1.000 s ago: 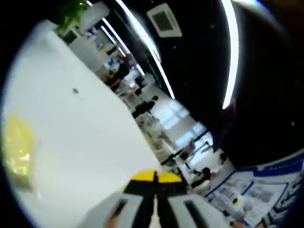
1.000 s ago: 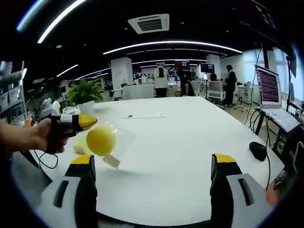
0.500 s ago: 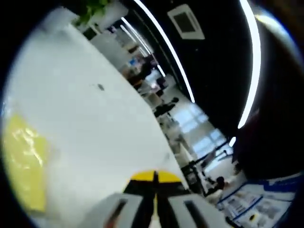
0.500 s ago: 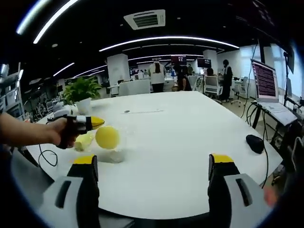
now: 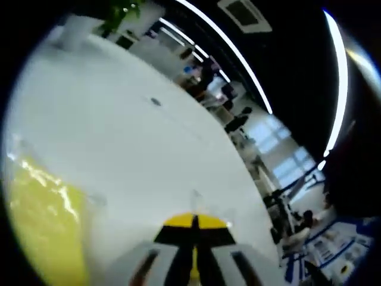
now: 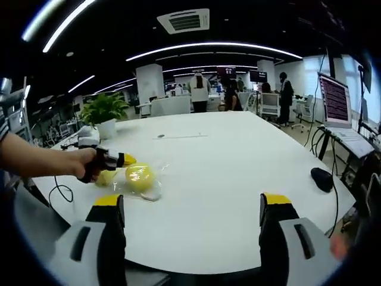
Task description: Compare the silicone blocks by pressing each to a similar depth, holding the contact briefly, and releasing to observe deformation and rebound differences across the visible hardness samples.
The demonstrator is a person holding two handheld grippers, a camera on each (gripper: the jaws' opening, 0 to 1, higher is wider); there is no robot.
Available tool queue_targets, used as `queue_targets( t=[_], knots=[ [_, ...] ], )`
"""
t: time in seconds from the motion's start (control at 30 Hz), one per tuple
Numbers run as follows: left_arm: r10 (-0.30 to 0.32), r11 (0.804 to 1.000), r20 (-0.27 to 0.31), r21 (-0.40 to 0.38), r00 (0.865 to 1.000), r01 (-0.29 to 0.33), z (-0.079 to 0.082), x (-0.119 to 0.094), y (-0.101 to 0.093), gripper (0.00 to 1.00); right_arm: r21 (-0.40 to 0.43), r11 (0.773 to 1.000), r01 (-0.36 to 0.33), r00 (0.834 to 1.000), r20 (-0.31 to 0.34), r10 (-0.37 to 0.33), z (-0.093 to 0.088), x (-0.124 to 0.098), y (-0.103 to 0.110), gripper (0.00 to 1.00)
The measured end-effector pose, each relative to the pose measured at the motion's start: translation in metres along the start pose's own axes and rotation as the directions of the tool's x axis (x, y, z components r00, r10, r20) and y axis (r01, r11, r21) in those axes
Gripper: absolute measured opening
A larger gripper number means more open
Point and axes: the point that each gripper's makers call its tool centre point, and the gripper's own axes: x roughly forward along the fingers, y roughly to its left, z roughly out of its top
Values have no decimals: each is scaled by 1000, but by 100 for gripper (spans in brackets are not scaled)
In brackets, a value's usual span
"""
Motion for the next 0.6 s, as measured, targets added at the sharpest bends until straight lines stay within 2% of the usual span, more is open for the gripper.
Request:
queue_targets(
  t=[0.23, 0.27, 0.33, 0.43, 0.5, 0.6],
  knots=[
    [28, 998, -36, 51, 999, -26, -2, 10, 6, 0, -17, 1000, 0, 1000, -26, 0, -2, -1, 1, 87],
    [58, 997, -49, 45, 997, -55, -4, 11, 12, 0, -14, 1000, -4, 1000, -28, 4, -2, -1, 1, 87],
    [55, 998, -60, 14, 997, -54, -4, 12, 13, 0, -10, 1000, -11, 1000, -14, 11, 1, -4, 2, 87],
    [62, 995, -58, 87, 996, -57, -3, 12, 10, 0, -11, 1000, -10, 1000, 4, 10, 6, -5, 1, 87],
    [64, 995, -59, 76, 996, -59, -3, 11, 9, 0, -16, 1000, -13, 1000, -13, 12, 3, -5, 1, 87],
    [56, 993, -67, 109, 996, -48, -3, 9, 8, 2, -13, 1000, -18, 1000, -9, 18, 3, -6, 2, 86]
  ],
)
